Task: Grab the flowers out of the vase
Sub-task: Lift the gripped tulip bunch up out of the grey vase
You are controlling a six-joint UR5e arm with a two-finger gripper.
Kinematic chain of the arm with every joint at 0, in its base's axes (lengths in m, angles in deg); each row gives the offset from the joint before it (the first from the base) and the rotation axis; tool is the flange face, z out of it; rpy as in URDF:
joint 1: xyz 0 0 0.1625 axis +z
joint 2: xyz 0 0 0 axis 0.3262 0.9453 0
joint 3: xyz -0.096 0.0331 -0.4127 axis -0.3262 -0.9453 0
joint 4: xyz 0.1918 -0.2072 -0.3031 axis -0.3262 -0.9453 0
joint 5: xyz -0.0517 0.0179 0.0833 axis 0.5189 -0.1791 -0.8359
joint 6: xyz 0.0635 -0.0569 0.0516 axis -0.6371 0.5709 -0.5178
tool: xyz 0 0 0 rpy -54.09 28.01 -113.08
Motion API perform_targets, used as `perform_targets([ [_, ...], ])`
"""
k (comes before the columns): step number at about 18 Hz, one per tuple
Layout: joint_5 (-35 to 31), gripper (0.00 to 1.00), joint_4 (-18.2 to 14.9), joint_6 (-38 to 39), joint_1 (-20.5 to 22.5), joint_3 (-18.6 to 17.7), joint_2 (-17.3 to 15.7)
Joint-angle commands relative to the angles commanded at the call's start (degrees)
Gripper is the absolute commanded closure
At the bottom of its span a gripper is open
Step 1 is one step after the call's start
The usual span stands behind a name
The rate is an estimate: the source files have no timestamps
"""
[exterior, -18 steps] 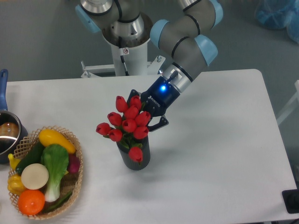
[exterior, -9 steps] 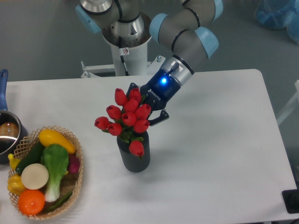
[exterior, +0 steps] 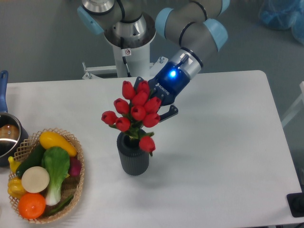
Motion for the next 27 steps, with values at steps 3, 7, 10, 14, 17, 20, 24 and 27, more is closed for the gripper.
perform_targets([
  [3,0.44,0.55,0.00,0.80,0.35,1.23,0.09],
  [7,0.79,0.55,0.00,2.65,0.62,1.59,0.00],
  [10,3.42,0.55,0.00,4.58,0.62,2.29,-0.09],
  [14,3.78,0.55,0.00,7.91,0.44,3.52,-0.70],
  [17,3.96,0.55,0.00,10.99,0.53,4.40,-1.05],
  [20,4.49,0.55,0.00,11.52,0.44,4.40,-1.41],
  [24,4.57,0.55,0.00,11.61,0.62,5.36,-1.32],
  [27,5.45,0.55,-0.09,11.79,0.88,6.16,-1.23],
])
